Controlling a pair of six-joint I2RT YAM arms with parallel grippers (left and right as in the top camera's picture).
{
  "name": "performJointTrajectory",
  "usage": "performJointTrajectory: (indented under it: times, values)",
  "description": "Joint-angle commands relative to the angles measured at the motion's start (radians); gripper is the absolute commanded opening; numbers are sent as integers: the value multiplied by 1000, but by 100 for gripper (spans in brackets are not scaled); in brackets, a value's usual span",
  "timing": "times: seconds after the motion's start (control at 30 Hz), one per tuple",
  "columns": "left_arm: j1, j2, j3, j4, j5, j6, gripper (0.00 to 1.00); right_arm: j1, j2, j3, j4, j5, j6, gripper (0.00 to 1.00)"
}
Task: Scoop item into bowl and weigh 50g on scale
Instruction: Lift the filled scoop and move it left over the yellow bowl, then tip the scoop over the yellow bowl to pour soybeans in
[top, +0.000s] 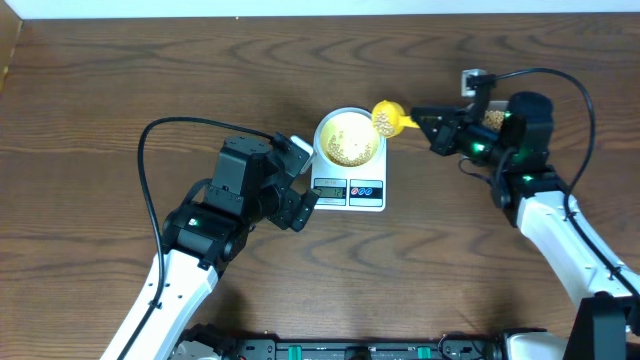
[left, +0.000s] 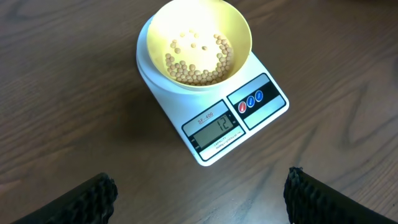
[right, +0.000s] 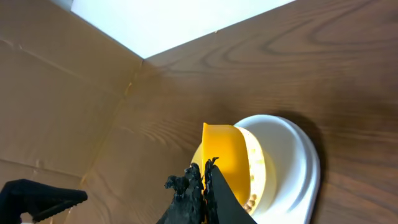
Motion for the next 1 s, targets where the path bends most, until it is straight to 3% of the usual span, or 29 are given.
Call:
performJointTrajectory:
  times: [0.0, 0.23, 0.97]
  values:
    - [4, 2, -16, 3, 15, 13, 88, 57, 3, 0, 14, 83, 3, 1]
    - [4, 2, -16, 3, 15, 13, 88, 125, 3, 0, 18, 163, -113, 1]
    - [4, 2, -16, 3, 15, 13, 88, 211, 3, 0, 21, 163, -628, 1]
